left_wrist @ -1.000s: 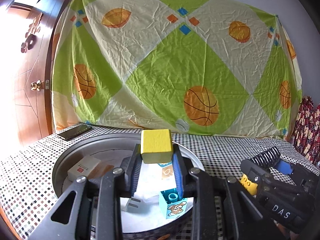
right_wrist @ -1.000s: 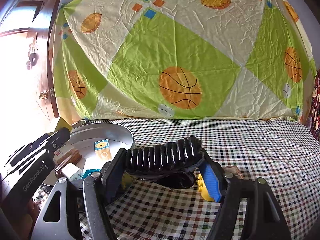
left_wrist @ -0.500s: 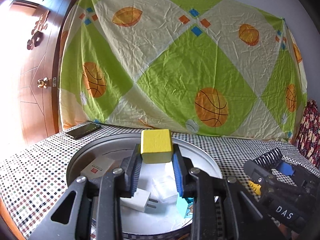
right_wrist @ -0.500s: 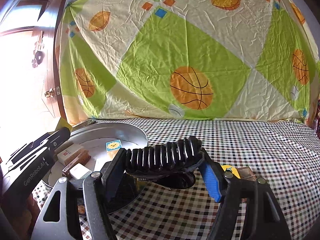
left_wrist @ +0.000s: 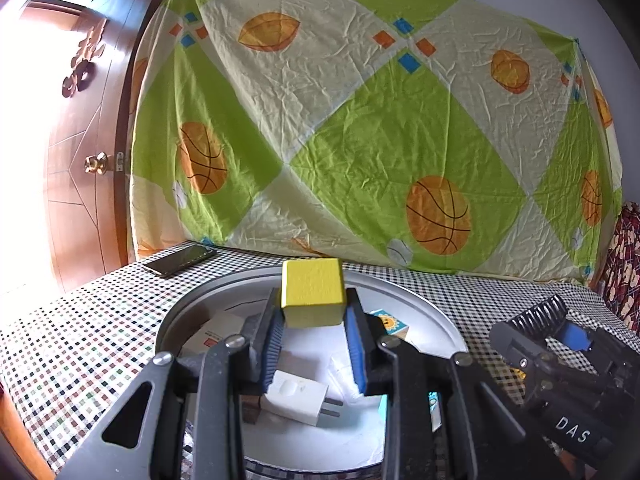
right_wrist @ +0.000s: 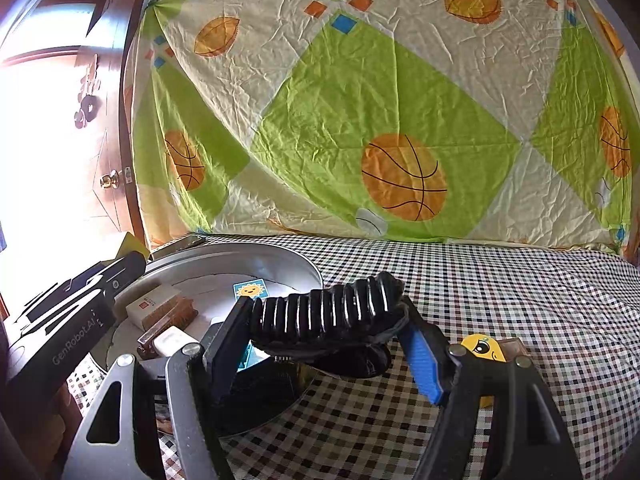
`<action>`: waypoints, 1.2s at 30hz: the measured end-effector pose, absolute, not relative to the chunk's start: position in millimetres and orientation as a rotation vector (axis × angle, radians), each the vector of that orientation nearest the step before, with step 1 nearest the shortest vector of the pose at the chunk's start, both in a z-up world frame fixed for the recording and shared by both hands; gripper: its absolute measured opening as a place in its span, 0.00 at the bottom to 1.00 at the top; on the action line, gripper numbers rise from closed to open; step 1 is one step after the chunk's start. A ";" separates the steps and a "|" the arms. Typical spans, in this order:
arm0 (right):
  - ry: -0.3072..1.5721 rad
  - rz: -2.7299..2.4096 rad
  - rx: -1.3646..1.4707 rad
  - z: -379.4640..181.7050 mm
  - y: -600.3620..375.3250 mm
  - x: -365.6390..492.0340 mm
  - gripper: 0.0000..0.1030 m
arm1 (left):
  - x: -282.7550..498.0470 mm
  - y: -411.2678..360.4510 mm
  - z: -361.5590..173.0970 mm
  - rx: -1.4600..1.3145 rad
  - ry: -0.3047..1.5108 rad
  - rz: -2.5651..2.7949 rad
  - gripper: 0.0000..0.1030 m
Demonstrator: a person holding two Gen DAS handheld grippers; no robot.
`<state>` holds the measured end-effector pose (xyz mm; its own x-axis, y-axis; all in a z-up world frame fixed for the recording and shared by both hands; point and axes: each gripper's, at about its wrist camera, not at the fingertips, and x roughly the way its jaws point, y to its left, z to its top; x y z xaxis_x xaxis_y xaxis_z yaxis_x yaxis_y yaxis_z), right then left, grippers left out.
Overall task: Organize rigid objects
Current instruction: 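Lower the cube into the tin and open left tool while right tool drops the comb inside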
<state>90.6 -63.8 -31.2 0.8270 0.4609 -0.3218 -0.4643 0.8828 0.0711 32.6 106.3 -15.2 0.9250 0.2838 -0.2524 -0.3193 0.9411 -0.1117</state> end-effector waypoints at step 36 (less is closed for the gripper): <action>0.365 0.592 -0.045 -19.3 -17.5 97.3 0.70 | 48.9 150.2 -15.6 -0.134 0.331 0.330 0.27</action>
